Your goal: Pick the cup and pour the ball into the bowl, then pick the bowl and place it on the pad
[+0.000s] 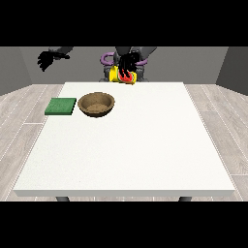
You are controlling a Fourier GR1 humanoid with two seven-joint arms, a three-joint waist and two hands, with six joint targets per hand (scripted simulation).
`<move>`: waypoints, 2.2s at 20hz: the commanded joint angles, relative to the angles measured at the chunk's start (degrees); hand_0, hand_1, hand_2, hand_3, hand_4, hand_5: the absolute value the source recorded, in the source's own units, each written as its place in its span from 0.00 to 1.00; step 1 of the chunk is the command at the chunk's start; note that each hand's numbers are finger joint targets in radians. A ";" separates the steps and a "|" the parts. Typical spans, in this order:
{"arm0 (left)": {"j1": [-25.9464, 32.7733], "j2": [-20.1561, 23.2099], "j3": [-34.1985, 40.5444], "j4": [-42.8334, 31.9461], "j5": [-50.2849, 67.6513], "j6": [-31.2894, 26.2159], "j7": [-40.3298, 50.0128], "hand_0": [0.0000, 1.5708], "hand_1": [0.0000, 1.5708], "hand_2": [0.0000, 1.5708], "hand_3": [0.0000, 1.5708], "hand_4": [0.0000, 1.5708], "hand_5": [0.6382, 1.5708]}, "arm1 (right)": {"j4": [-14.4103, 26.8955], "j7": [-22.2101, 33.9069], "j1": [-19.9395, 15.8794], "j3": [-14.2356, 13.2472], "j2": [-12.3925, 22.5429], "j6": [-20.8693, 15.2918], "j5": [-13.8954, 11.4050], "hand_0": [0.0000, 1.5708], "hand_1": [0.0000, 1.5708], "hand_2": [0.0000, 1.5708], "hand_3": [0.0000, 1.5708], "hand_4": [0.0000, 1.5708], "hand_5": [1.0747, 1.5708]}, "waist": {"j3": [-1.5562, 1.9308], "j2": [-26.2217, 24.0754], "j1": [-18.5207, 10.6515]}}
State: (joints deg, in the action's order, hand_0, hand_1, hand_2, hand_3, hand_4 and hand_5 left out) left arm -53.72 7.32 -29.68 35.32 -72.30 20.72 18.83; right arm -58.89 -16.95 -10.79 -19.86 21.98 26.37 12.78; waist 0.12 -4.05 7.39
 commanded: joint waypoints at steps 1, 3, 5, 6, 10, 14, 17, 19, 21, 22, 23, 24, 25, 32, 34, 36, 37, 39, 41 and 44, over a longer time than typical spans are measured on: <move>-4.18 -3.54 -5.93 -2.09 -7.63 -6.13 3.10 0.95 0.95 1.00 1.00 1.00 0.41 | 0.68 -2.06 -1.75 0.49 -0.37 0.89 -0.20 0.00 0.00 0.00 0.00 0.00 1.00 | -0.01 2.72 1.19; -5.25 -2.48 -10.88 -4.10 -13.06 -9.17 2.78 0.98 0.98 1.00 1.00 1.00 0.52 | 0.33 1.07 -3.20 1.02 -0.78 0.05 0.12 0.00 0.00 0.00 0.00 0.00 1.00 | -0.01 0.71 1.20; -5.50 -2.28 -13.26 -4.97 -15.87 -11.67 2.47 0.97 0.97 1.00 1.00 0.96 0.63 | 0.50 0.33 -1.91 1.39 -1.27 -0.04 -0.49 0.00 0.00 0.00 0.00 0.00 1.00 | -0.05 -0.01 1.37; -4.49 -4.65 -16.26 -4.55 -18.95 -11.66 4.55 0.97 0.97 1.00 1.00 0.96 0.64 | 1.66 -1.96 -1.44 0.83 -0.77 0.25 -0.91 0.00 0.00 0.00 0.00 0.00 1.00 | 0.00 0.56 0.20; -4.53 -3.37 -17.70 -5.42 -21.43 -16.15 0.97 0.93 0.93 1.00 1.00 0.96 0.58 | 1.38 0.86 -0.79 0.35 0.74 2.32 0.69 0.00 0.00 0.00 0.00 0.00 1.00 | -0.10 -1.60 0.58; -3.01 -4.46 -17.55 -4.03 -25.22 -16.18 2.34 0.92 0.92 1.00 1.00 0.97 0.53 | 0.86 0.10 -1.11 0.31 0.42 1.89 0.69 0.00 0.00 0.00 0.00 0.00 1.00 | -0.12 0.40 -0.39; -7.20 -4.13 -14.67 -3.26 -24.75 -18.13 -1.05 0.92 0.92 1.00 1.00 0.98 0.53 | 0.46 7.41 -6.08 0.22 -1.13 -2.31 2.48 0.00 0.00 0.00 0.00 0.00 0.99 | -0.13 0.93 -1.13; -4.18 -3.02 -3.11 1.72 -11.79 -10.33 0.91 0.94 0.94 1.00 1.00 0.95 0.63 | 1.76 4.29 -2.08 -0.74 -1.41 -2.92 1.51 0.00 0.00 0.00 0.00 0.00 0.99 | -0.34 -0.40 -4.26; -1.76 -3.89 4.29 5.15 -5.06 -5.61 4.60 0.83 0.83 1.00 1.00 1.00 0.46 | 2.17 4.84 -1.77 -1.61 -0.55 -3.18 1.86 0.00 0.00 0.00 0.00 0.00 0.99 | -0.66 -0.86 -7.05; 0.78 -4.46 7.12 5.95 -1.78 -3.74 4.97 0.83 0.83 1.00 1.00 1.00 0.59 | 2.04 4.23 -0.82 -1.81 -0.44 -2.84 1.93 0.00 0.00 0.00 0.00 0.00 0.99 | -0.69 -0.24 -7.40; 0.76 -2.70 11.09 7.04 1.88 -1.51 3.93 0.82 0.82 1.00 1.00 1.00 0.56 | 1.88 4.43 -0.73 -3.08 0.87 -2.63 2.78 0.00 0.00 0.00 0.00 0.00 0.99 | -0.79 0.24 -6.96; 2.45 -4.19 13.03 9.01 4.80 0.50 3.40 0.79 0.79 0.98 0.91 0.96 0.60 | 2.32 3.94 -0.24 -2.93 -0.22 -3.98 2.19 0.00 0.00 0.00 0.00 0.00 0.99 | -0.71 0.18 -8.95; 4.92 -4.71 14.92 10.31 7.97 2.93 1.49 0.75 0.75 0.92 0.81 0.93 0.57 | 1.90 3.09 0.18 -2.62 -0.77 -4.92 1.39 0.00 0.00 0.00 0.00 0.07 0.99 | -0.77 1.22 -10.00; 15.60 -7.27 23.85 22.31 40.58 9.42 -9.21 0.00 0.00 0.00 0.00 0.00 0.98 | -1.02 3.44 -6.01 -0.14 -4.80 -7.55 1.12 0.00 0.00 0.00 0.00 0.19 0.99 | -1.40 10.81 -7.65; 18.45 -7.29 23.16 26.17 49.85 6.45 -14.69 0.00 0.00 0.00 0.00 0.00 0.98 | -1.20 3.35 -7.68 0.23 -5.86 -9.58 0.48 0.00 0.00 0.00 0.00 0.19 1.00 | -1.11 12.01 -9.42; 21.17 -7.30 21.91 29.91 57.14 2.65 -20.43 0.00 0.00 0.00 0.00 0.00 0.99 | -0.94 3.69 -7.98 -0.09 -7.52 -13.76 -0.45 0.00 0.00 0.00 0.00 0.16 1.00 | -0.71 11.83 -11.07; 23.07 -7.30 21.86 30.91 59.73 1.86 -23.47 0.00 0.00 0.00 0.00 0.00 0.99 | -1.35 2.27 -8.20 0.49 -8.78 -14.63 -1.09 0.00 0.00 0.00 0.00 0.13 1.00 | -0.57 12.99 -12.35; 24.78 -7.31 19.97 32.07 63.21 -0.90 -26.92 0.00 0.00 0.00 0.00 0.00 0.99 | -1.08 3.77 -10.26 1.46 -12.14 -19.24 -2.00 0.00 0.00 0.00 0.00 0.16 1.00 | -0.36 13.53 -13.98; 28.40 -7.31 19.64 33.78 64.22 -4.33 -30.91 0.00 0.00 0.00 0.00 0.00 0.99 | 1.50 2.46 -9.65 -0.80 -10.40 -20.01 -1.56 0.00 0.00 0.00 0.00 0.20 1.00 | -0.18 13.29 -15.99; 25.61 -4.91 23.05 33.55 64.34 -8.76 -33.80 0.00 0.00 0.00 0.00 0.00 0.99 | 4.61 -0.63 -14.16 -1.38 -11.25 -21.74 -1.21 0.00 0.00 0.00 0.00 0.21 1.00 | -0.11 17.14 -17.13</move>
State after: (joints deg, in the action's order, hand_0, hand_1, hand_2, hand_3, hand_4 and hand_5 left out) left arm -28.45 0.77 -7.88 66.85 -11.16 16.77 -10.50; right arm -57.61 -15.49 -21.11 -20.00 11.36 7.78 11.48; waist -0.20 10.38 -7.45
